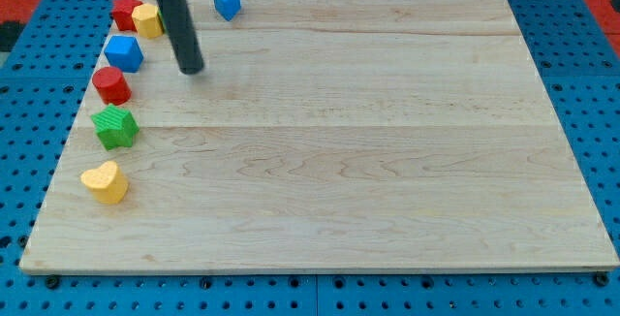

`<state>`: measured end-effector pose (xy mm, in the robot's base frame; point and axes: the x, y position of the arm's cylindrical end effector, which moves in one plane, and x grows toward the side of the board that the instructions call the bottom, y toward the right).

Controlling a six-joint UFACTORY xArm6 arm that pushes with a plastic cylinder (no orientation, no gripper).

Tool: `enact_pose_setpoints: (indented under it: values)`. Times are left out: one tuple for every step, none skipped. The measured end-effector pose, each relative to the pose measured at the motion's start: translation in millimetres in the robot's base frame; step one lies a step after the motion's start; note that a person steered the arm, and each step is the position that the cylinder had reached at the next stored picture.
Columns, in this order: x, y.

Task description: Push the green star and yellow heart to the left side of the board

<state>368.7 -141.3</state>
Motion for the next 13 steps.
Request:
enact_pose_setpoints:
  values:
    - [47,-24]
    - [77,-44]
    - [96,-81]
    - [97,-95]
    - [93,-10]
    - [159,34]
    - [182,-24]
    - [174,-86]
    - [173,-91]
    - [157,-97]
    - [148,-33]
    - [83,53]
    - [-10,76]
